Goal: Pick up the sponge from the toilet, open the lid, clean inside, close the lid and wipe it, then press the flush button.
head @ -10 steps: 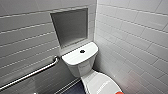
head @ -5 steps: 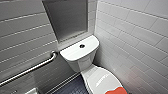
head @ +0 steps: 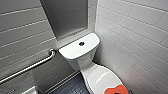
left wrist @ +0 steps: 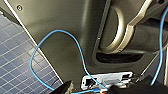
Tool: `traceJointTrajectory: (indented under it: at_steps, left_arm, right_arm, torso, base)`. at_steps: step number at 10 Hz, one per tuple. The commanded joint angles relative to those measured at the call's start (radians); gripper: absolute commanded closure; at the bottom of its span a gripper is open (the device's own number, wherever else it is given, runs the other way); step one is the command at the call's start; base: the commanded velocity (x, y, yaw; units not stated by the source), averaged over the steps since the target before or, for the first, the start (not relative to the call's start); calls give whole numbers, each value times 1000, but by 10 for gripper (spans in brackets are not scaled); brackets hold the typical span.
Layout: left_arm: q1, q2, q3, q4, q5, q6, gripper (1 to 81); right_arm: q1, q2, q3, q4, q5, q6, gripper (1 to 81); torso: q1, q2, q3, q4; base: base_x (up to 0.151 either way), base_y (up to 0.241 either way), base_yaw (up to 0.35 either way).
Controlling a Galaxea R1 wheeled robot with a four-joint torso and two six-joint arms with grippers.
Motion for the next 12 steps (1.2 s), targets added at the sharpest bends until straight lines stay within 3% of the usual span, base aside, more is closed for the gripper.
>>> traceJointTrajectory:
  at_steps: [1, 2, 3, 8, 12]
  left_arm:
    - [45, 2, 8, 10, 83, 3, 10]
    - [43, 4, 8, 10, 82, 3, 10]
    - [43, 4, 8, 12, 82, 3, 10]
    - [40, 10, 8, 24, 79, 3, 10]
    - [42, 8, 8, 24, 80, 3, 10]
  right_arm:
    - [68, -41, 25, 1, -55, 1, 10]
    - [69, -45, 35, -3, -52, 1, 10]
    - [72, -59, 61, -8, -47, -1, 10]
    - [104, -185, 244, -89, -50, -5, 10]
    - [134, -173, 222, -63, -53, -1, 10]
  torso:
    - [0, 0, -35, 0]
    - [0, 0, -51, 0]
    - [0, 0, -31, 0]
    - [2, 0, -40, 0]
    - [2, 0, -41, 0]
  base:
    - [0, 0, 0]
    - [0, 0, 0]
    - [0, 0, 0]
    - [0, 0, 0]
    - [0, 0, 0]
